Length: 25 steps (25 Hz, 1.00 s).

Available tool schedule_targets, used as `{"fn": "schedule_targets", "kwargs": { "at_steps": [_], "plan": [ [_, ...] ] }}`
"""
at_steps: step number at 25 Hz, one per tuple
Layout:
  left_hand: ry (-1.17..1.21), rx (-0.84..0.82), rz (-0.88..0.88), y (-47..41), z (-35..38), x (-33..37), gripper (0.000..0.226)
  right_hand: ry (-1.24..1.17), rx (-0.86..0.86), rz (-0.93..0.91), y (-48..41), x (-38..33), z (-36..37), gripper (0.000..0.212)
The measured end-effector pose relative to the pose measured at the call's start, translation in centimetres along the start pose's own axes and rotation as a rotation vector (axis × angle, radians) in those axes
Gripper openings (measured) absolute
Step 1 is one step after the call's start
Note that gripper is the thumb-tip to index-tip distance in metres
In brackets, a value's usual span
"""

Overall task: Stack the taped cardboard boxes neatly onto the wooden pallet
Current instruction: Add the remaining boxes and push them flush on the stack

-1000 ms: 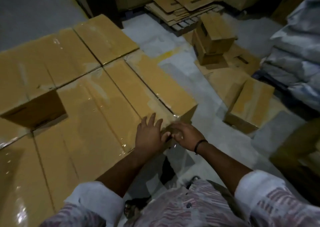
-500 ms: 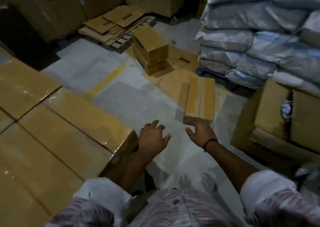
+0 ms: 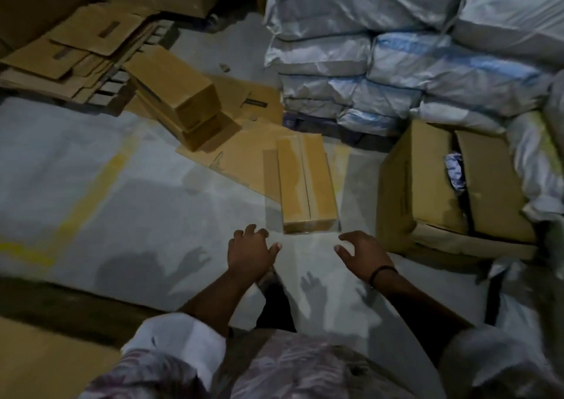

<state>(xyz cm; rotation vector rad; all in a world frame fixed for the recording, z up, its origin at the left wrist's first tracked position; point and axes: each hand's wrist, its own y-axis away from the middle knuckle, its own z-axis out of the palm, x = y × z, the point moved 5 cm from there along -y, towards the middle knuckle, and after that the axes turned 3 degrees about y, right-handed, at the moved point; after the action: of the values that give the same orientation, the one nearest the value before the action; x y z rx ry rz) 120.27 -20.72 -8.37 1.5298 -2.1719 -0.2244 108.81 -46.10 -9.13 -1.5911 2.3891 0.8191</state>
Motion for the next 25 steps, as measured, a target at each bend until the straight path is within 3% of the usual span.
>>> {"fn": "schedule_targets", "kwargs": {
  "at_steps": [7,14,19,22,25],
  "plan": [
    [0.093,-0.211,-0.016,-15.0,-0.3,-0.8,0.059,0.065,-0.178,0.152,-13.5,-0.2,-0.3,0.049],
    [0.25,-0.263,-0.142,-30.1,2.2,-2.0,0.066,0.093,-0.208,0.092,-29.3,0.1,1.1,0.047],
    [0.256,-0.301,-0.135,-42.6,11.4,-1.3,0.067,0.142,-0.257,0.162,-43.3,8.6,8.2,0.054],
    [0.313,-0.214,-0.133,-49.7,18.4,-0.6,0.066,0.265,-0.297,0.153,-52.8,14.4,14.1,0.061],
    [0.219,-0.138,-0.127,-57.1,24.9,-0.9,0.076,0.294,-0.231,0.125,-61.1,17.8,19.5,0.066]
  ]
}}
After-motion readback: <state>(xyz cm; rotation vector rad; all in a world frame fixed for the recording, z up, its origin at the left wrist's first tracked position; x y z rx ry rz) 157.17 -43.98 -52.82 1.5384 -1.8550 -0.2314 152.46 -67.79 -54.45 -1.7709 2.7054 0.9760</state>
